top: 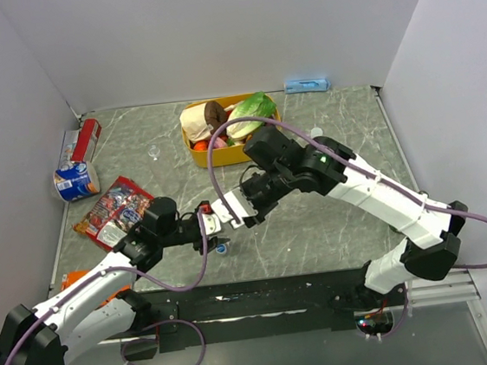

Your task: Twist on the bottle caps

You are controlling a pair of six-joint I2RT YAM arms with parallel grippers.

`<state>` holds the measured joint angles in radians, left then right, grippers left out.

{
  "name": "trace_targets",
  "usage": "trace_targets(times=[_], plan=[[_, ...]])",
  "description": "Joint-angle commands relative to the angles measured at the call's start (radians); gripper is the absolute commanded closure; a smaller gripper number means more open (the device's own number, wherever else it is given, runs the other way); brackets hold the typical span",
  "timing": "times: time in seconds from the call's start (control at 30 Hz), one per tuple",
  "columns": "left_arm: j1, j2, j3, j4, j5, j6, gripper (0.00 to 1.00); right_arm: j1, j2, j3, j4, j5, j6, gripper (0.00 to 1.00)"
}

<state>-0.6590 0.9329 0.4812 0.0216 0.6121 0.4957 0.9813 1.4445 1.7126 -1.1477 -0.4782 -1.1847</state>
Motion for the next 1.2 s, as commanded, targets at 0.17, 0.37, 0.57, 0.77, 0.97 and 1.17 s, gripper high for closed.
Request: trace_targets(times=[0.17, 0.37, 0.57, 0.77, 0.97, 1.17], plan=[[-0.01, -0.057, -0.049, 0.254, -0.058, -0.152, 0.99, -0.001, 0.123, 0.125, -0.044, 0.059, 0.256, 0.69], [-0.01, -0.072, -0.069, 0.35, -0.124, -0.269, 0.99, -0.032, 0.241, 0.283, -0.101, 0.067, 0.459, 0.71], [-0.01, -0.08, -0.075, 0.422, -0.236, -0.368, 0.99, -0.041, 0.277, 0.314, -0.089, 0.073, 0.579, 0.71], [-0.01, -0.082, -0.081, 0.443, -0.291, -0.41, 0.99, -0.069, 0.294, 0.314, -0.081, 0.053, 0.649, 0.72], [-0.011, -0.082, -0.087, 0.431, -0.287, -0.39, 0.99, -0.075, 0.304, 0.321, -0.075, 0.047, 0.675, 0.72], [-0.031, -0.074, -0.101, 0.474, -0.49, -0.353, 0.99, -0.101, 0.315, 0.318, -0.081, 0.007, 0.775, 0.73]])
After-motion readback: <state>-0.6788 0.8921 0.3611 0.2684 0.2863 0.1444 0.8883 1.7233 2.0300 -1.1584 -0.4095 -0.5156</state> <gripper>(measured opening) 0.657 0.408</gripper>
